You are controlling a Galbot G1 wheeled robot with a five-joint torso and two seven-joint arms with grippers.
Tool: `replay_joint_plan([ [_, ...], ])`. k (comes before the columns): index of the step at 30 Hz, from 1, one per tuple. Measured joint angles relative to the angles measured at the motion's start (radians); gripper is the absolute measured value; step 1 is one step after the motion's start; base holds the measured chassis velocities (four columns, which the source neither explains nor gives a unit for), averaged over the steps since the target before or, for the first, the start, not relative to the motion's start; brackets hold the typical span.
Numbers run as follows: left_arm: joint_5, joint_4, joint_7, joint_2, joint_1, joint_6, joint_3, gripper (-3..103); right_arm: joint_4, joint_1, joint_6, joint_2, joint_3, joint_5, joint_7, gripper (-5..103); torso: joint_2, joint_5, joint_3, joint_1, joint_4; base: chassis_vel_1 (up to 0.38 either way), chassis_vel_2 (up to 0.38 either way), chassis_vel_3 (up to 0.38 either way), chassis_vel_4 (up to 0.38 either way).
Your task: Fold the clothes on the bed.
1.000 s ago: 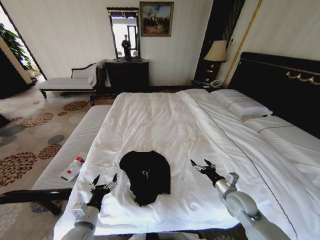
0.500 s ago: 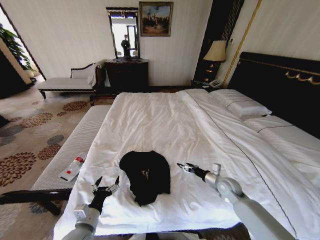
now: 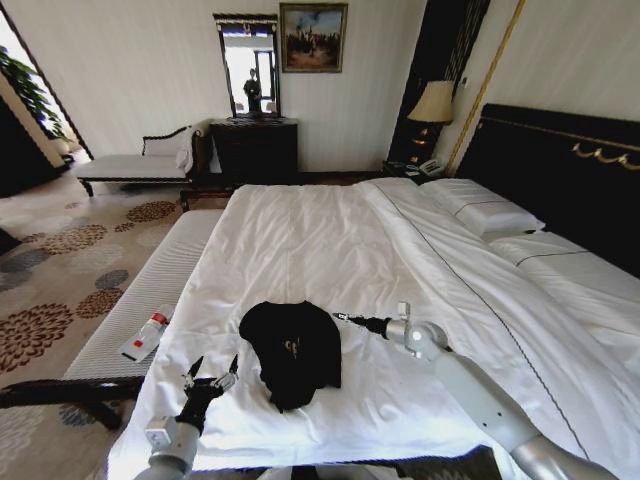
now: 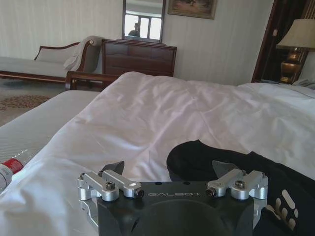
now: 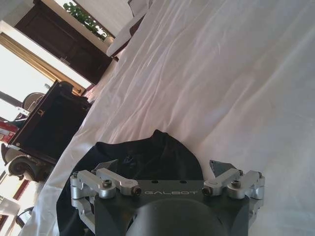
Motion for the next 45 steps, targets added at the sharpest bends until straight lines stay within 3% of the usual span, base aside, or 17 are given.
replay_joint_plan([
  [4, -0.001, -0.010, 0.000, -0.013, 0.000, 0.000, -0.009, 100, -0.032, 0.044, -0.002, 0.010, -0.040, -0.015, -0.010, 100, 0.000, 0.0000, 0.000, 0.000, -0.0001, 0.000, 0.000, 0.000, 0.000],
  [6, 0.000, -0.017, 0.005, -0.019, 0.012, -0.008, -0.022, 100, -0.076, 0.063, 0.002, 0.024, -0.064, -0.079, -0.037, 100, 0.000, 0.0000, 0.000, 0.000, -0.0003, 0.000, 0.000, 0.000, 0.000],
  [23, -0.010, -0.033, -0.006, 0.007, 0.010, -0.014, -0.056, 100, -0.159, 0.065, 0.009, 0.086, -0.076, -0.165, -0.054, 100, 0.000, 0.0000, 0.000, 0.000, -0.0004, 0.000, 0.000, 0.000, 0.000],
  [25, -0.016, -0.033, -0.009, 0.019, 0.009, -0.011, -0.059, 100, -0.161, 0.060, 0.009, 0.094, -0.072, -0.173, -0.055, 95, 0.000, -0.0001, 0.000, 0.000, -0.0004, 0.000, 0.000, 0.000, 0.000],
  [26, -0.020, -0.033, -0.011, 0.026, 0.005, -0.008, -0.060, 100, -0.164, 0.054, 0.010, 0.103, -0.068, -0.180, -0.055, 85, 0.000, -0.0001, 0.000, 0.000, -0.0003, 0.000, 0.000, 0.000, 0.000],
  [28, -0.022, -0.033, -0.014, 0.028, 0.003, -0.005, -0.059, 100, -0.164, 0.049, 0.010, 0.107, -0.065, -0.181, -0.056, 85, 0.000, 0.0000, 0.000, 0.000, -0.0003, 0.000, 0.000, 0.000, 0.000],
  [31, -0.029, -0.027, -0.026, 0.037, -0.010, 0.006, -0.051, 100, -0.161, 0.036, 0.010, 0.118, -0.058, -0.191, -0.058, 69, 0.000, 0.0000, 0.000, 0.000, -0.0004, 0.000, 0.000, 0.000, 0.000],
  [32, -0.029, -0.027, -0.026, 0.037, -0.010, 0.006, -0.051, 100, -0.161, 0.036, 0.010, 0.118, -0.058, -0.191, -0.058, 69, 0.000, 0.0000, 0.000, 0.000, -0.0004, 0.000, 0.000, 0.000, 0.000],
  [36, -0.067, -0.019, -0.044, 0.063, -0.026, 0.025, -0.051, 100, -0.157, 0.027, 0.011, 0.125, -0.044, -0.195, -0.058, 47, 0.000, 0.0000, 0.000, 0.000, -0.0002, 0.000, 0.000, 0.000, 0.000],
  [38, -0.071, -0.017, -0.045, 0.067, -0.028, 0.026, -0.051, 100, -0.156, 0.026, 0.011, 0.125, -0.043, -0.195, -0.058, 47, 0.000, 0.0000, 0.000, 0.000, -0.0002, 0.000, 0.000, 0.000, 0.000],
  [42, -0.117, 0.001, -0.067, 0.105, -0.054, 0.048, -0.045, 100, -0.142, 0.016, 0.014, 0.117, -0.033, -0.201, -0.056, 25, 0.000, 0.0001, 0.000, 0.000, -0.0003, 0.000, 0.000, 0.000, 0.000],
  [44, -0.124, 0.003, -0.073, 0.110, -0.058, 0.055, -0.042, 100, -0.138, 0.013, 0.014, 0.117, -0.030, -0.201, -0.056, 25, 0.000, 0.0002, 0.000, 0.000, -0.0003, 0.000, 0.000, 0.000, 0.000],
  [45, -0.134, 0.006, -0.083, 0.120, -0.064, 0.066, -0.036, 100, -0.131, 0.009, 0.015, 0.116, -0.024, -0.201, -0.056, 20, 0.000, 0.0001, 0.000, 0.000, -0.0002, 0.000, 0.000, 0.000, 0.000],
])
